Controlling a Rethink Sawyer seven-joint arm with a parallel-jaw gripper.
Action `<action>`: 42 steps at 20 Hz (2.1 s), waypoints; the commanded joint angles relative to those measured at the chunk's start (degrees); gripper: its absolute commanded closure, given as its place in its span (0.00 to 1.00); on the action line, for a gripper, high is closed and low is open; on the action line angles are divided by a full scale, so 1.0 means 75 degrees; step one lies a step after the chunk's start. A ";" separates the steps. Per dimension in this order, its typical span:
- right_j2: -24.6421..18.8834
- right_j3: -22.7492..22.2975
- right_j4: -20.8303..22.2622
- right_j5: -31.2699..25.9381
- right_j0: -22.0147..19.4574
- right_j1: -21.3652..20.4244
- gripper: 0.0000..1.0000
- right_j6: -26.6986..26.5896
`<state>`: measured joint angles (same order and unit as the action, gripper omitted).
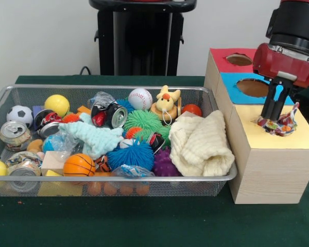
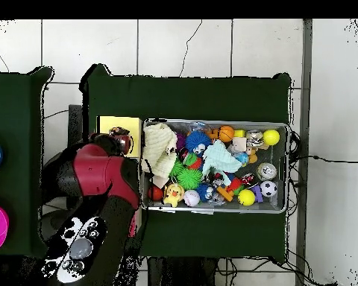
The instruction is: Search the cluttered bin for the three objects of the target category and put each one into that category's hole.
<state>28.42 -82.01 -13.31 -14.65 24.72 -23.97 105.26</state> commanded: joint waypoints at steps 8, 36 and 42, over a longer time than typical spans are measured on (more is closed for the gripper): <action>0.0461 0.0200 -0.0324 -0.2118 0.0720 -0.0211 1.00 0.1829; -0.0584 0.0123 -0.0822 -0.0247 0.0559 0.0486 1.00 0.1941; -0.0159 0.0185 -0.0974 -0.0380 0.0791 0.0727 1.00 0.2091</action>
<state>31.47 -78.98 -17.79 -17.22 30.27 -22.71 105.26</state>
